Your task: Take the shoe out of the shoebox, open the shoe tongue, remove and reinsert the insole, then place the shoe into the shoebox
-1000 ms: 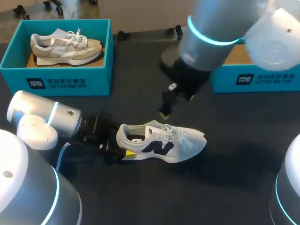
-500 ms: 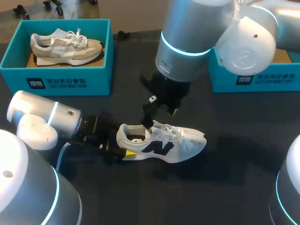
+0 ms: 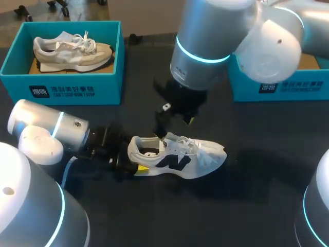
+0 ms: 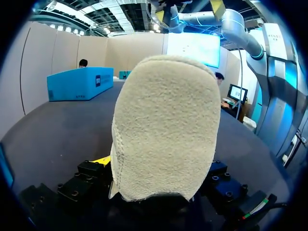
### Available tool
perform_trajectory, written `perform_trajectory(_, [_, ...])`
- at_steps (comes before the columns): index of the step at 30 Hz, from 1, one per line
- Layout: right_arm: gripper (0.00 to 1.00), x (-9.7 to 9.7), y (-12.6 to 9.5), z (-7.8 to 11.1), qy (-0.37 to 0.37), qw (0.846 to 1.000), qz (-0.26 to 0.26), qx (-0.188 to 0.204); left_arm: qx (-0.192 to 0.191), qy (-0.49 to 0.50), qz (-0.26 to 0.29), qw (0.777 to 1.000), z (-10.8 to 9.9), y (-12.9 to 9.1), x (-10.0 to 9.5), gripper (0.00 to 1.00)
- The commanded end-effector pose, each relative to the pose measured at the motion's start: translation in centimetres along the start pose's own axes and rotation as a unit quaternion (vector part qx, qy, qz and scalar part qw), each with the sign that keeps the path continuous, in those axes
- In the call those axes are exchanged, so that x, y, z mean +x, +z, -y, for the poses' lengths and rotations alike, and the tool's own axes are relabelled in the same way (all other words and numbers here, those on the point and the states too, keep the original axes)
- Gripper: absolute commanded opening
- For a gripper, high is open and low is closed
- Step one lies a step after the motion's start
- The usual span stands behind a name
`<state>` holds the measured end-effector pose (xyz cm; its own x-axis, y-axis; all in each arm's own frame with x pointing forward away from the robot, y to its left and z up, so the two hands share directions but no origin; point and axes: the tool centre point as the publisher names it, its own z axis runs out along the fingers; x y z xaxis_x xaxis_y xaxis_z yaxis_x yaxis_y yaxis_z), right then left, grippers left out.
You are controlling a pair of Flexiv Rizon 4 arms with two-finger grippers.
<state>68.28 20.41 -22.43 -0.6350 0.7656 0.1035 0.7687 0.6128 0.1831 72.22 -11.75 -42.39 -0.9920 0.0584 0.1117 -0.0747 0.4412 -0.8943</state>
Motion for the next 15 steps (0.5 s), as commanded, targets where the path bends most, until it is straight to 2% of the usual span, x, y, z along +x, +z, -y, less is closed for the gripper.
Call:
perform_trajectory(1, [1.00,0.9,1.5,-0.4,0.103,0.992,0.052,-0.058,-0.002,0.000,-0.001,1.000,-0.1,0.1,0.1,0.00])
perform_trajectory(3, [1.00,0.9,1.6,-0.8,0.106,0.988,0.098,-0.052,-0.002,0.000,-0.001,1.000,-0.1,0.1,0.1,0.00])
perform_trajectory(8, [1.00,0.4,2.2,-1.5,0.150,0.981,0.107,-0.067,-0.002,0.000,-0.001,1.000,-0.1,0.1,0.1,0.00])
perform_trajectory(15, [1.00,-0.3,3.9,-2.8,0.221,0.965,0.130,-0.058,-0.002,0.000,-0.001,1.000,-0.1,0.1,0.1,0.00])
